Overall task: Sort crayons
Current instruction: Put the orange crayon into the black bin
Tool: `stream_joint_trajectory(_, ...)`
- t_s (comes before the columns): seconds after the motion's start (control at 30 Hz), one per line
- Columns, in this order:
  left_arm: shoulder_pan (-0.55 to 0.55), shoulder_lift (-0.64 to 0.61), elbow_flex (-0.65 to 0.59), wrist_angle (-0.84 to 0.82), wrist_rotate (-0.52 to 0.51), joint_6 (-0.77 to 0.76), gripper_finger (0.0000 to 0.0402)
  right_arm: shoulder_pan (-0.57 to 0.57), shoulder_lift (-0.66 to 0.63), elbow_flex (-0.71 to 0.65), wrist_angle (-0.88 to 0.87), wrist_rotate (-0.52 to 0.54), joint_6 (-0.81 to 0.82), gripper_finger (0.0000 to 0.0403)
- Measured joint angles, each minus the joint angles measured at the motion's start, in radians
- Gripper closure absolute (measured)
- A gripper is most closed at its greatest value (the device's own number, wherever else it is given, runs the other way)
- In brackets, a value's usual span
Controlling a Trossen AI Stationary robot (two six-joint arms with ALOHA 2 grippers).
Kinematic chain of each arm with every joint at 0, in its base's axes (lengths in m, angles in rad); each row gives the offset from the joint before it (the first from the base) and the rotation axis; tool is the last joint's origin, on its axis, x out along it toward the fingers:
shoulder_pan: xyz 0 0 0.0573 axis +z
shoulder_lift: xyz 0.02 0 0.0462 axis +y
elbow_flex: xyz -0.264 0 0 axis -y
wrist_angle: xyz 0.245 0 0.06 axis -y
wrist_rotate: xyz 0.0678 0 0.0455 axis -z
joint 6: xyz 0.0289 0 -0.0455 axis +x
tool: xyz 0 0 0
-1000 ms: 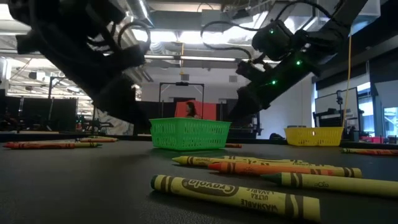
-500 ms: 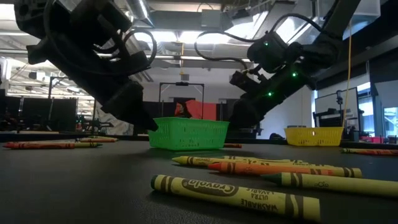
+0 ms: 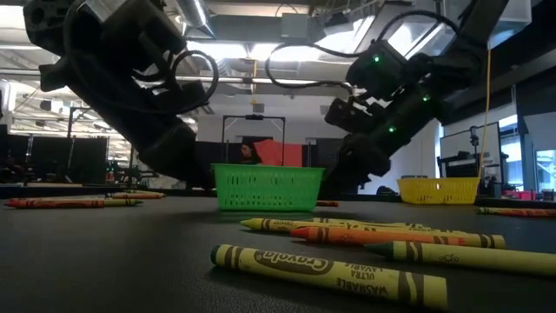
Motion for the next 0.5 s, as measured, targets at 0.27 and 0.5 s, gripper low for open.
stream_joint_trajectory(0.27,-0.025,-0.035,0.001,-0.022,0.05,0.02,0.0295,0.003,-0.118,0.023,-0.184,0.034,0.021,0.0237)
stream_joint_trajectory(0.5,-0.069,-0.173,0.027,-0.135,0.13,0.06,0.0295,-0.027,-0.16,0.025,-0.249,0.207,0.024,0.0237)
